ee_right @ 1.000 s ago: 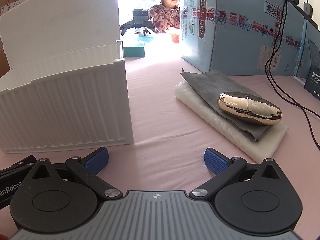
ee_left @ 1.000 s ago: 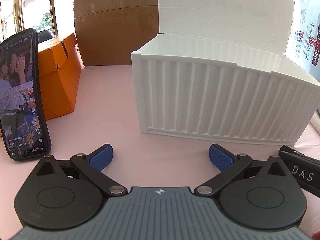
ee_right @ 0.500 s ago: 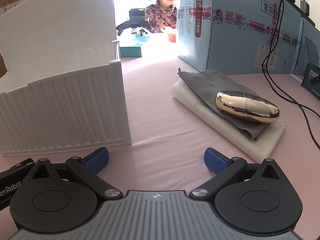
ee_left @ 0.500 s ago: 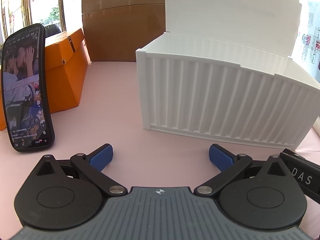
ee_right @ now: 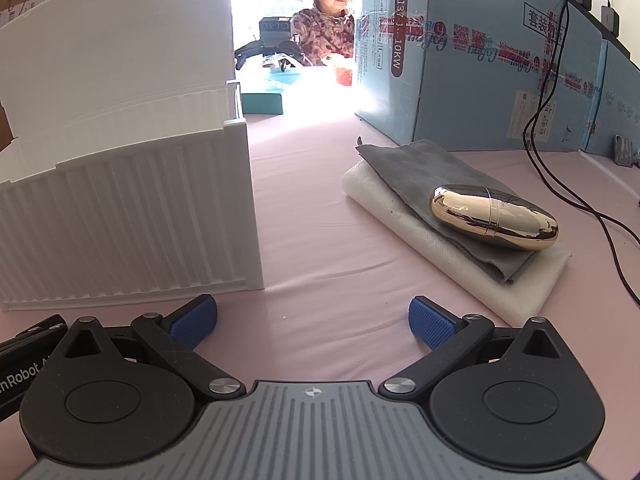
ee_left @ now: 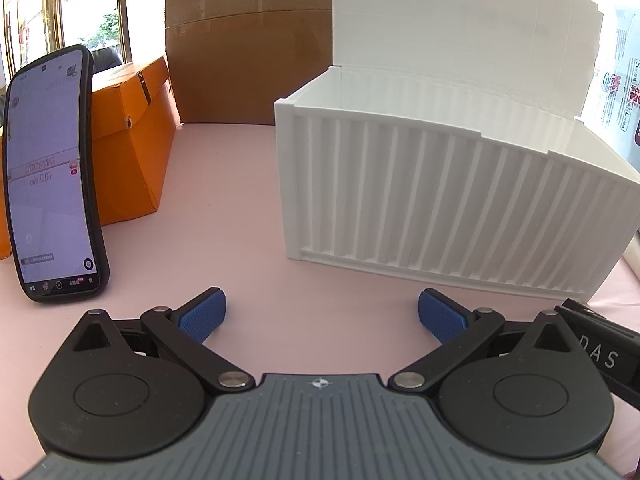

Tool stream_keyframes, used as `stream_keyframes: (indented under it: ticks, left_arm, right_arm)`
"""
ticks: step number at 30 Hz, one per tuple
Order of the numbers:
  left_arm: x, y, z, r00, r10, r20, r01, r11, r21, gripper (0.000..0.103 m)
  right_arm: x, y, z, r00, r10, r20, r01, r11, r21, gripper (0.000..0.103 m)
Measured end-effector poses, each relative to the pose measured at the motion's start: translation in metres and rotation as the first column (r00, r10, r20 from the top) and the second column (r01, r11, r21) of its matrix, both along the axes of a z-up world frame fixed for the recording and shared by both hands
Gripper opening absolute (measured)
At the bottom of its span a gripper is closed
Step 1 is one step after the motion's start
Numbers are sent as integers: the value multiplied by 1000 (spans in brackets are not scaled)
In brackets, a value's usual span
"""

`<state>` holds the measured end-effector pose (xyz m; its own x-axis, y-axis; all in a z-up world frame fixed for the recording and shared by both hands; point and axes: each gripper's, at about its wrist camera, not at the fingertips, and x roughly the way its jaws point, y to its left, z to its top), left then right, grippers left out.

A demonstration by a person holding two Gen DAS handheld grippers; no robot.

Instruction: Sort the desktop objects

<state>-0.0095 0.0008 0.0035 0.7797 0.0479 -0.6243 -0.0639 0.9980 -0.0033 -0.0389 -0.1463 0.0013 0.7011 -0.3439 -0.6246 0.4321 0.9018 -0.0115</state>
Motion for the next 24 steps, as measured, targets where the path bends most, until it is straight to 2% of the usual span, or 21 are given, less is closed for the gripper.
stream_keyframes:
  ticks: [15,17,18,20,22,24]
  left_arm:
    - [4,7,-1,1000,-17,16,17,1000,-21,103]
    - [3,8,1,999,-39,29,40,998,-39,103]
    - [1,8,3,998,-60,38,61,997,-48,103]
    - [-6,5,11,992,-101,74,103,994,-26,103]
    - [-17,-3,21,982,-129,139,128,992,21,103]
    - [-31,-12,38,962,-138,233,135,990,29,103]
  right_arm:
    - [3,-1,2,1000,8,8,-8,1000,18,103]
    - [-1,-5,9,999,50,4,-50,999,2,103]
    - [-7,-6,15,997,69,36,-68,997,-29,103]
    - [-25,-7,32,981,84,176,-60,988,-141,103]
    - [-44,-8,48,933,133,335,-43,964,-264,103]
    - [-56,-13,58,880,193,433,-34,937,-348,103]
